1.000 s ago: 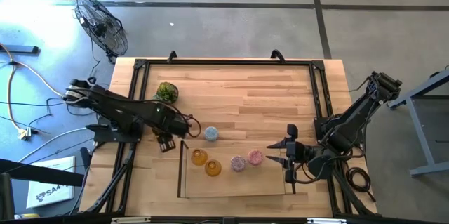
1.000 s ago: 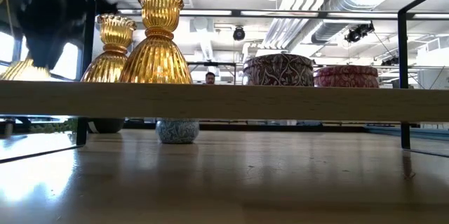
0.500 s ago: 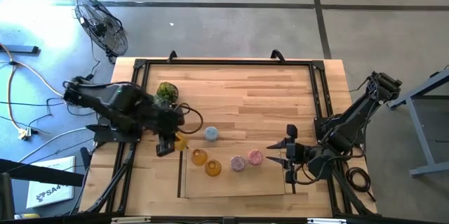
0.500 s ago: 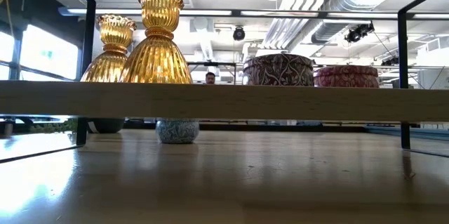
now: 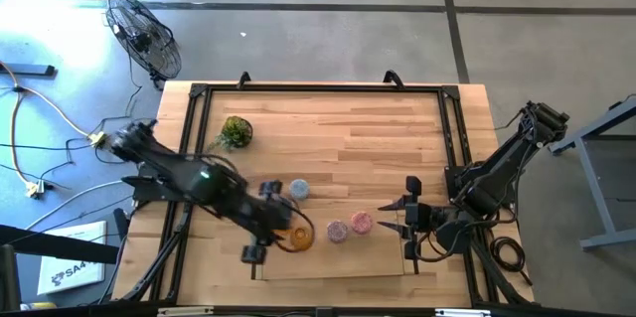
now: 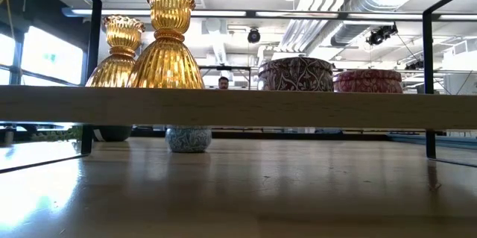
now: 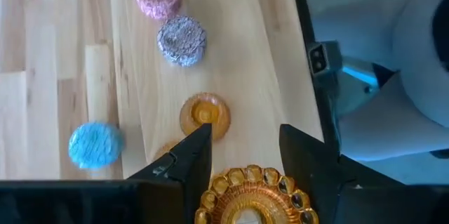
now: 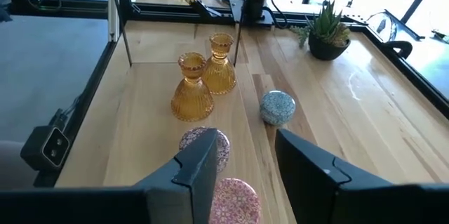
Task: Pick & Place candle stick holders
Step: Align the gold glass candle holder with the other gold glass candle holder on the shelf
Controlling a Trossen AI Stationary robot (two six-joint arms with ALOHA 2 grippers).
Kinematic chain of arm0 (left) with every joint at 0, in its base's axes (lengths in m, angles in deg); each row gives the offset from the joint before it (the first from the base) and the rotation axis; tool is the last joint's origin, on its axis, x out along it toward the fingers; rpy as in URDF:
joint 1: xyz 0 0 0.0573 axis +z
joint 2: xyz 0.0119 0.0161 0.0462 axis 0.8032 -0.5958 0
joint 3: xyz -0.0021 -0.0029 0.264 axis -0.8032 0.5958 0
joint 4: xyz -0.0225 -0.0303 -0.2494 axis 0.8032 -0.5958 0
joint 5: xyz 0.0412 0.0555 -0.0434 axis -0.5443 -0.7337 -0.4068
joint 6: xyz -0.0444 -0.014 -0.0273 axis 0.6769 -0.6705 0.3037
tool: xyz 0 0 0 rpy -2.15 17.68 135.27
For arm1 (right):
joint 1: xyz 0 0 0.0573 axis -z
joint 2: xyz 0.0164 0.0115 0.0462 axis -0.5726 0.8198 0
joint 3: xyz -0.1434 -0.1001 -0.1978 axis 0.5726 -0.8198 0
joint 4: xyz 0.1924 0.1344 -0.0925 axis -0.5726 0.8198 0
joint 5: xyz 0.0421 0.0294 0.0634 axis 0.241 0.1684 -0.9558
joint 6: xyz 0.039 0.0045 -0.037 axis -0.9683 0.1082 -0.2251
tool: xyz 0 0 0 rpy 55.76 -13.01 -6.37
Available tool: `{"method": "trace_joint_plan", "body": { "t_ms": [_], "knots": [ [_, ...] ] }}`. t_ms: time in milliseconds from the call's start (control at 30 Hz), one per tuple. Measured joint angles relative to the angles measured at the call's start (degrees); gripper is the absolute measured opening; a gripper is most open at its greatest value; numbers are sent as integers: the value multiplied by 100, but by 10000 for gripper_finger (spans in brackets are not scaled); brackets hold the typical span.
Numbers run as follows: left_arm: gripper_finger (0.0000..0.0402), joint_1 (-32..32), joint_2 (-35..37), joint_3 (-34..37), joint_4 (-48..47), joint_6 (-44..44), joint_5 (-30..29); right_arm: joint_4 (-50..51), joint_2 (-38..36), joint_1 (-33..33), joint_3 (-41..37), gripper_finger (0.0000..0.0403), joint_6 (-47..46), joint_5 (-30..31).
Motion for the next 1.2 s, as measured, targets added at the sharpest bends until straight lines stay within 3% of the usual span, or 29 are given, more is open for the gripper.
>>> {"method": "trace_joint_plan", "body": {
  "t_ms": [367,967,1200],
  "knots": [
    [163,1,-943,0,547,-129,603,-52,0,-87,0,140,-242,-149],
    [156,-312,-1020,543,723,725,579,-48,0,-496,0,140,-255,112],
    [159,-533,-1020,827,1247,849,309,-48,0,-496,0,140,-254,113]
  ]
}}
